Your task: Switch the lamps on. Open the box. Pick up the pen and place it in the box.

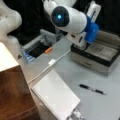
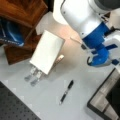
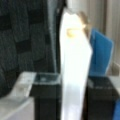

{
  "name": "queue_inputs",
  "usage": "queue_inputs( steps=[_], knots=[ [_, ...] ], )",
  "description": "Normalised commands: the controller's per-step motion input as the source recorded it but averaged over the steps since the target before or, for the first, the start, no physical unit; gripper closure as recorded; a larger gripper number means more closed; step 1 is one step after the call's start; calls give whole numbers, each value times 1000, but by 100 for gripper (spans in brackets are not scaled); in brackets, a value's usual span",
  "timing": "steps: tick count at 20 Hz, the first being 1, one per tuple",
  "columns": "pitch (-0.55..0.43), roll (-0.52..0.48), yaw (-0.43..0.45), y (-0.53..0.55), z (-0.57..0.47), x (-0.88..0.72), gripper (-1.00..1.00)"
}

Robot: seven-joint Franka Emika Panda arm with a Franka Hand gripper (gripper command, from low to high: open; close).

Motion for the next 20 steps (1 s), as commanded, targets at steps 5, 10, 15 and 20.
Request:
queue_inputs(
  steps=[5,10,15,20],
  knots=[
    [15,-342,108,187,222,-11,100],
    [18,-327,76,258,249,9,100],
    [10,-280,25,317,245,19,100],
    [-6,-248,16,291,207,34,100]
  ],
)
